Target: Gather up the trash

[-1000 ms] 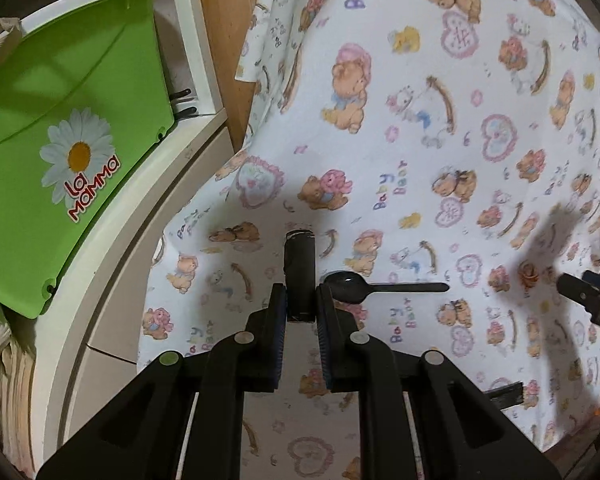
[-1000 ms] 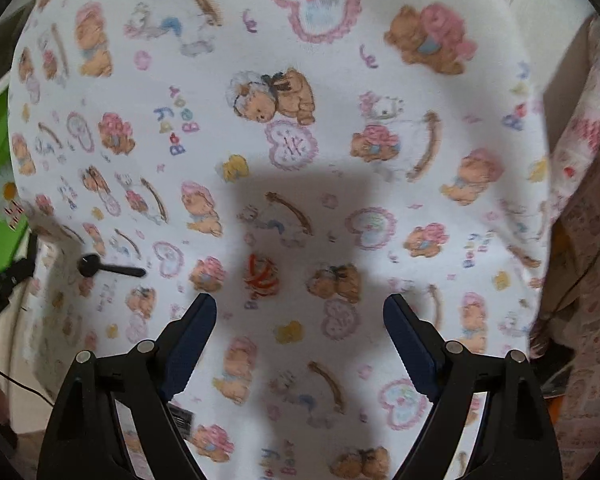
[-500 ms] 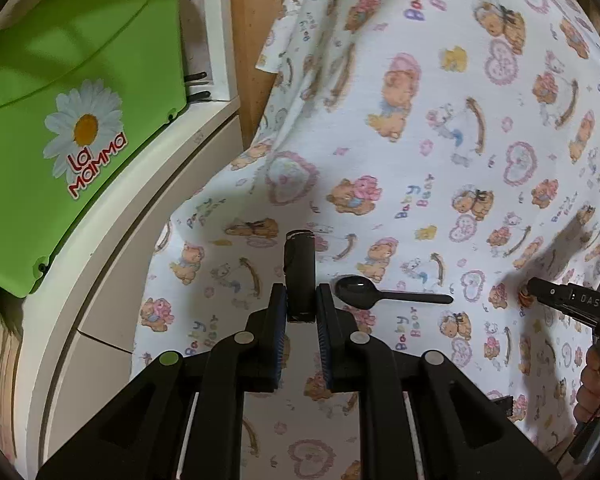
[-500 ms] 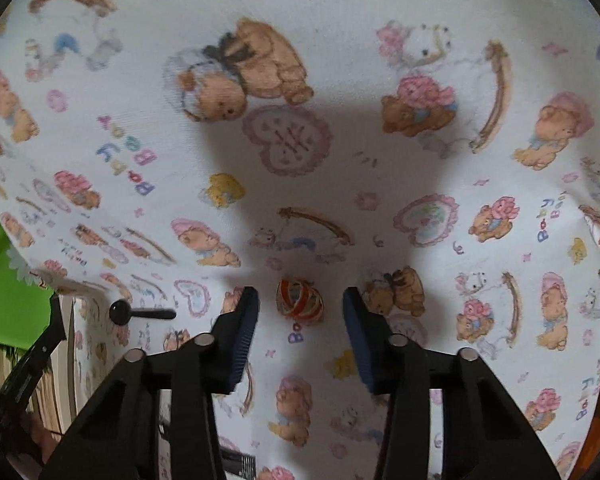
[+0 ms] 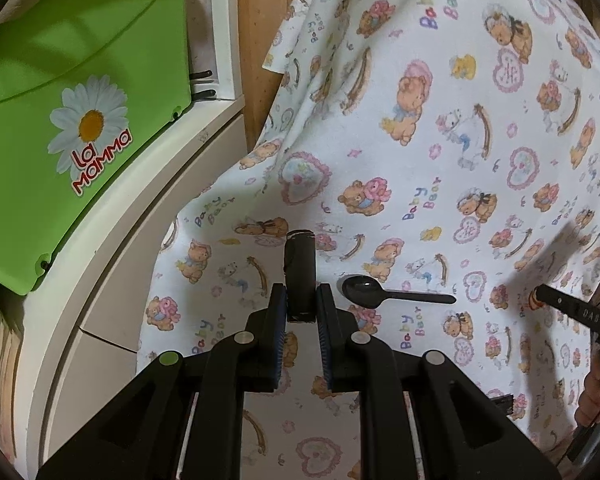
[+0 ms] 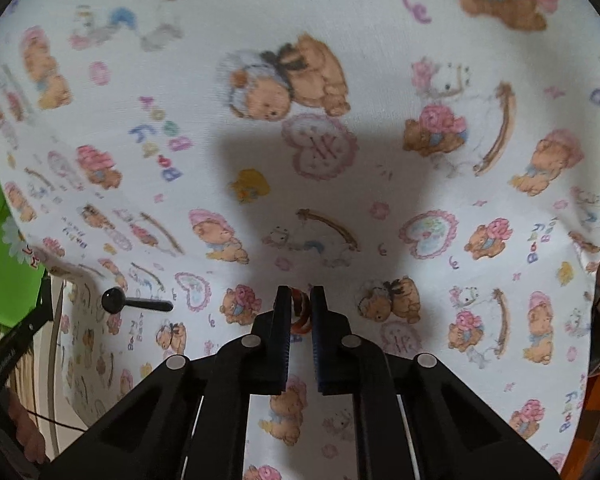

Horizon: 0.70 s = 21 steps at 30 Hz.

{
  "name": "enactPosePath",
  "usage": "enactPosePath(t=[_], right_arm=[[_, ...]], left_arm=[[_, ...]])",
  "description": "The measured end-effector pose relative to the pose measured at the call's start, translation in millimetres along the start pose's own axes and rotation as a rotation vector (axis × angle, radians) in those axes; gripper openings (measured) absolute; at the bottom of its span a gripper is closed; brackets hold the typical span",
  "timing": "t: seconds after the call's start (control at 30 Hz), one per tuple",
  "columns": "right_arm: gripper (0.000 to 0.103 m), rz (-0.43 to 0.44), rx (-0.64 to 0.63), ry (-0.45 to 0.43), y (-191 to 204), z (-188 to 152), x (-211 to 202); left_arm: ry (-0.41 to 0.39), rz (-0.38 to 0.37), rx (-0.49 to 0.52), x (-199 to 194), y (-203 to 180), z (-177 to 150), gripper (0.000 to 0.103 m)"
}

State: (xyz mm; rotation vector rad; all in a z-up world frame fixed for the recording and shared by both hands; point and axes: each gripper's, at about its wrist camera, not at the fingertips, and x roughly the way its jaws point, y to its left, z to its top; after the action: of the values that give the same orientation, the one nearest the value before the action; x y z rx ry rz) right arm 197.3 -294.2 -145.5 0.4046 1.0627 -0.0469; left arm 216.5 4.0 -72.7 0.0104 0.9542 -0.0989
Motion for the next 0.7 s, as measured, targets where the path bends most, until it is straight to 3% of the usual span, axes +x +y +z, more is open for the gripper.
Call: enactPosePath(t=[0.27,0.47,0.7], right_arm=[[0.01,0.012,0.012,-0.003,-8,-13,-16],[0.01,0.074,0.03,0.011,-5,-31,-32],[0.01,0.113,-0.002,0.005,-4,-53,-61]], left_arm=[[0.004,-0.023,-0.011,-10,-2,-13,0.014],[0.024,-0.076,-0.062,-24,-4,-31,0.014],[0.002,-0.074,-0.047,-49,-14,-57,0.014]])
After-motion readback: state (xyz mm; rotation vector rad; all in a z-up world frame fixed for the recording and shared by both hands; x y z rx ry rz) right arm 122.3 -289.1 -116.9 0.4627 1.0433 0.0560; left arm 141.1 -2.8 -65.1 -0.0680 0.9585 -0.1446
